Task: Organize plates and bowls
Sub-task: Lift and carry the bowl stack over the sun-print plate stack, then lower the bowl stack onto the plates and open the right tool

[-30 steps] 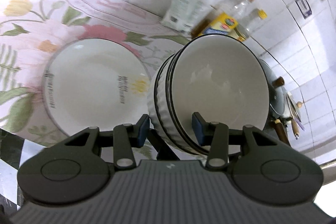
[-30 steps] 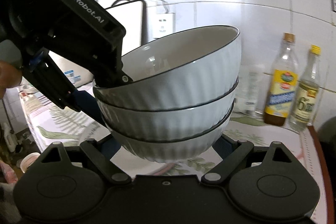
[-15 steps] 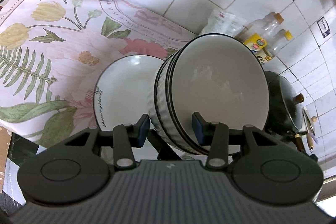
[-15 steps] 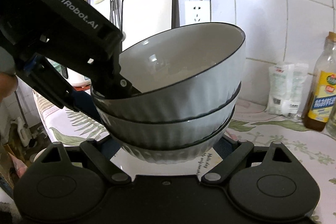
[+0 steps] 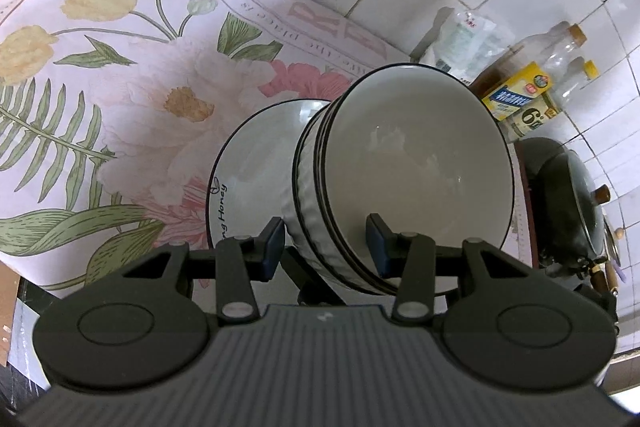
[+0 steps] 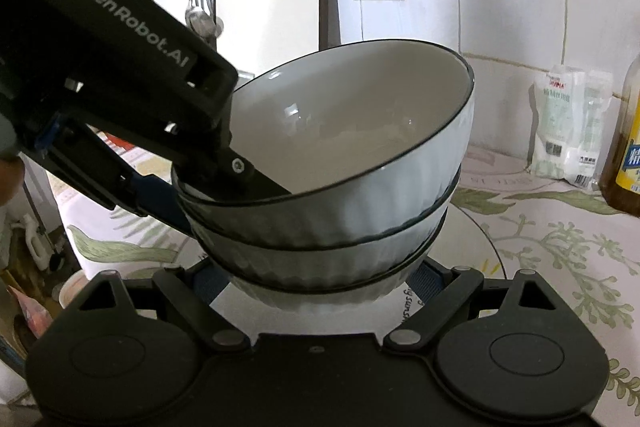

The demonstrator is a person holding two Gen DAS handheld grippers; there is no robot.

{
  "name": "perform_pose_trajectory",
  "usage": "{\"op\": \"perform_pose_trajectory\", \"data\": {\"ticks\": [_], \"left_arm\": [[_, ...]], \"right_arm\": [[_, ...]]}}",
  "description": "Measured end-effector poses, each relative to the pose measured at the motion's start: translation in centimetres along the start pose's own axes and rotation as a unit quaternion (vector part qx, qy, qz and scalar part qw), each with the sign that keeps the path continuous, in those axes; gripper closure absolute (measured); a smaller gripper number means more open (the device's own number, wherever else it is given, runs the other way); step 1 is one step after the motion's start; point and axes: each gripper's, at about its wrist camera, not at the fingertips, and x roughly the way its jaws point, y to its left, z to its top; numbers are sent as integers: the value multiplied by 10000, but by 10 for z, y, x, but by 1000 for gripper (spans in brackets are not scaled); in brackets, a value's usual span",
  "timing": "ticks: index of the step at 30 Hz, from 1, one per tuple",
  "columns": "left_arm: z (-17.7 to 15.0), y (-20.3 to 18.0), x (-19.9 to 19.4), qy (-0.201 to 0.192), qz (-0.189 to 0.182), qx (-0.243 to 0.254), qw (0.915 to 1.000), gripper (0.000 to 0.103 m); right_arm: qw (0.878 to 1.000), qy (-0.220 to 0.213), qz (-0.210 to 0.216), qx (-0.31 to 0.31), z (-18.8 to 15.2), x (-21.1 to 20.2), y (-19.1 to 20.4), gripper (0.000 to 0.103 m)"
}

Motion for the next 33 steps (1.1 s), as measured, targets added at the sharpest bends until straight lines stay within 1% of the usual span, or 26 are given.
{"op": "perform_pose_trajectory", "data": {"ticks": [5, 10, 17, 23, 29, 33], "left_arm": [[-1, 1, 8, 44, 23, 9, 10000, 60], [0, 4, 12, 56, -53, -77, 9999, 60], [2, 10, 17, 54, -128, -337, 9993, 60], [2, 9, 18, 23, -122, -366, 9993, 59], [4, 11, 19, 43, -171, -505, 9986, 59], [3, 9, 18, 2, -93, -486, 9988, 56]], "right_arm": [[9999, 167, 23, -10, -1, 10, -2, 8], [9996, 267, -24, -53, 1, 14, -2, 9], [9995, 275, -26, -161, 3, 16, -3, 9], [9994, 339, -29, -56, 4, 16, -3, 8], [9980, 595, -113, -187, 7, 19, 1, 8], [9974, 668, -194, -184, 4, 11, 4, 8]]}}
